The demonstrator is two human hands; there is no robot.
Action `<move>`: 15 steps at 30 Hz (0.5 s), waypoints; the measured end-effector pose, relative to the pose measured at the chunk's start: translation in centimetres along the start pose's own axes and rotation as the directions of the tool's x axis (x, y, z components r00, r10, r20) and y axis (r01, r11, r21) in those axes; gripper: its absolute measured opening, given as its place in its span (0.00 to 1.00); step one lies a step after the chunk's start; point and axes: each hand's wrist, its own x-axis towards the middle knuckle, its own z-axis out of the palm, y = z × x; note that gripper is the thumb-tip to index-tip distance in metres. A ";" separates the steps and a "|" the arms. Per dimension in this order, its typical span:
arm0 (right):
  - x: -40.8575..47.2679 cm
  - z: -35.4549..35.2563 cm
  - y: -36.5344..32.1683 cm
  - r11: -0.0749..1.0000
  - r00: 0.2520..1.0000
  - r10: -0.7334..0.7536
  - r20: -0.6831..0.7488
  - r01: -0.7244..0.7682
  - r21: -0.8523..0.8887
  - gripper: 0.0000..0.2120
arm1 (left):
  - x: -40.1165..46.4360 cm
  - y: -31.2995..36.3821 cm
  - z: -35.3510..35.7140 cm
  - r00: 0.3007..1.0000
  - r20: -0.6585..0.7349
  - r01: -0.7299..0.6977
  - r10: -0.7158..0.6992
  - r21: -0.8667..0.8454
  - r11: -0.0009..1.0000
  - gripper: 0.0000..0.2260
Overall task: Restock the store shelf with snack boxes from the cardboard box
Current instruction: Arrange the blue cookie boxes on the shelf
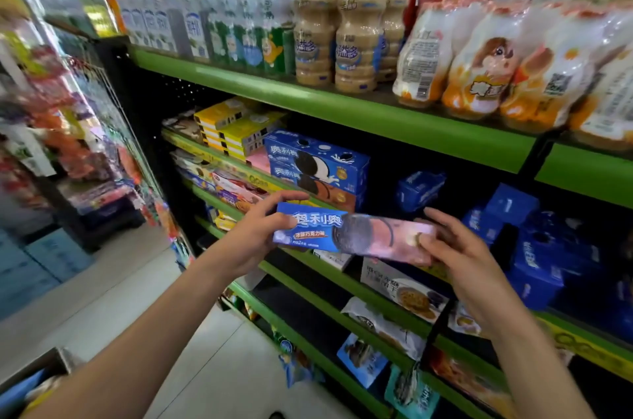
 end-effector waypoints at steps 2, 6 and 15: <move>0.4 0.1 0.4 1.000 1.000 0.002 -0.011 -0.002 0.030 0.21 | 0.1 -0.3 0.1 0.999 -0.045 -0.012 0.009 -0.078 0.997 0.24; 0.9 -0.2 1.2 0.994 1.000 -0.003 -0.028 0.000 -0.108 0.16 | 0.4 -2.2 1.1 0.997 -0.069 0.035 -0.045 -0.143 0.989 0.24; 1.4 0.1 1.9 0.981 0.998 0.016 -0.064 -0.028 -0.193 0.21 | 2.7 -3.2 1.4 0.999 -0.033 0.038 -0.041 -0.093 0.995 0.20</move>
